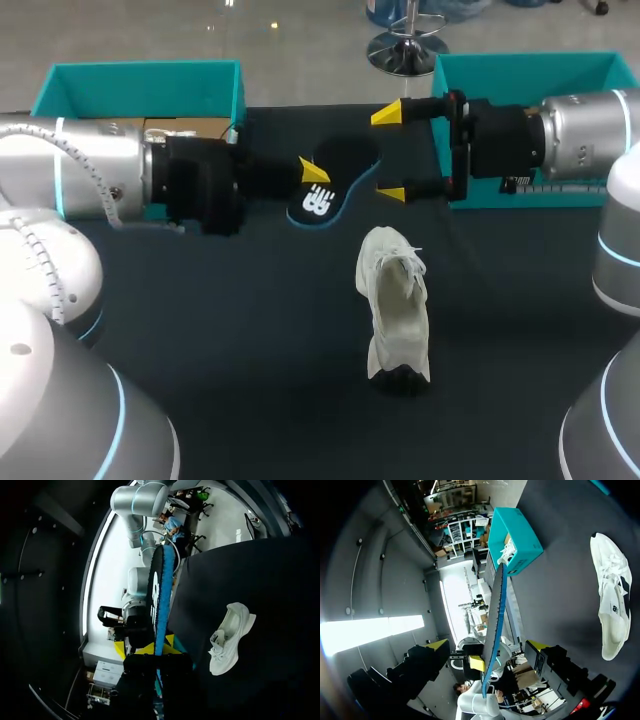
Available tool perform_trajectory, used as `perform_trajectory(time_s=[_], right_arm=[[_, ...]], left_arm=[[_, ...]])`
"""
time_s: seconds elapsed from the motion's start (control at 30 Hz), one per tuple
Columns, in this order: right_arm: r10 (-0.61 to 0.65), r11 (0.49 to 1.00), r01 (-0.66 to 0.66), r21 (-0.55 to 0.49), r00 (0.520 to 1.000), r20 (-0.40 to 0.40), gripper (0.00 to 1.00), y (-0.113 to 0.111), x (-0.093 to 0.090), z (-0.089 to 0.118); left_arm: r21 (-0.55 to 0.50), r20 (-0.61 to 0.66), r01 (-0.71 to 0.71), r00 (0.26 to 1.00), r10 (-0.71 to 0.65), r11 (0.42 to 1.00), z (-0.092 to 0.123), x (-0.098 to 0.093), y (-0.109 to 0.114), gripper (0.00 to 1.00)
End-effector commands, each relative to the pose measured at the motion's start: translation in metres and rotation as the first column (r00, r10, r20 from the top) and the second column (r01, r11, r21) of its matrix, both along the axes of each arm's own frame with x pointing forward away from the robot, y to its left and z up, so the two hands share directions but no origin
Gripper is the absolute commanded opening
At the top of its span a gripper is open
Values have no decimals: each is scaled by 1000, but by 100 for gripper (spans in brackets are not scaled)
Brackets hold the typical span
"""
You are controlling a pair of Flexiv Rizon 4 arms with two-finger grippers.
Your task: Take the shoe out of the shoebox, open the shoe tongue, remove and reinsert the insole, then place the shoe into the shoebox
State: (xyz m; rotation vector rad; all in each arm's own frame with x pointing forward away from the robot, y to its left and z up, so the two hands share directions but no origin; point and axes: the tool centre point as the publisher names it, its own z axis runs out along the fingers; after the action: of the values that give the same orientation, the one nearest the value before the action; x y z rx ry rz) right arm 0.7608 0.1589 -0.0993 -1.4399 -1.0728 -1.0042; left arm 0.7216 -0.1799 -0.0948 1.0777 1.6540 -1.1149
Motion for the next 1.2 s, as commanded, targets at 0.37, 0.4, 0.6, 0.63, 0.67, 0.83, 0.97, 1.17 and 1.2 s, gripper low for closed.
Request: perform_trajectory(time_s=[0.37,0.4,0.6,0.63,0.67,0.83,0.97,1.17,1.2], right_arm=[[-1,1000,1,-1,1000,0,0,2,1,-1],[-1,1000,1,-1,1000,0,0,2,1,-1],[-1,1000,1,-1,1000,0,0,2,1,-1],[-1,1000,1,-1,1000,0,0,2,1,-1],[-1,1000,1,-1,1000,0,0,2,1,-1],[-1,1000,1,-1,1000,0,0,2,1,-1],[-1,1000,1,-1,1000,0,0,2,1,-1],[-1,1000,1,-1,1000,0,0,2,1,-1],[-1,1000,1,-1,1000,0,0,2,1,-1]], left_arm=[[1,3,-1,1000,1,1000,-3,-7,-13,0],[1,3,-1,1000,1,1000,-3,-7,-13,0],[1,0,-9,1000,9,1000,-4,-6,-13,0],[1,-1,-11,1000,11,1000,-4,-6,-13,0],[1,-2,-13,1000,13,1000,-4,-5,-13,0],[-4,-5,-21,1000,21,1000,-4,-4,-14,0],[-4,-2,-25,1000,25,1000,-4,-2,-15,0],[-5,2,-29,1000,29,1000,-3,-1,-17,0],[-4,1,-29,1000,29,1000,-3,-1,-17,0]])
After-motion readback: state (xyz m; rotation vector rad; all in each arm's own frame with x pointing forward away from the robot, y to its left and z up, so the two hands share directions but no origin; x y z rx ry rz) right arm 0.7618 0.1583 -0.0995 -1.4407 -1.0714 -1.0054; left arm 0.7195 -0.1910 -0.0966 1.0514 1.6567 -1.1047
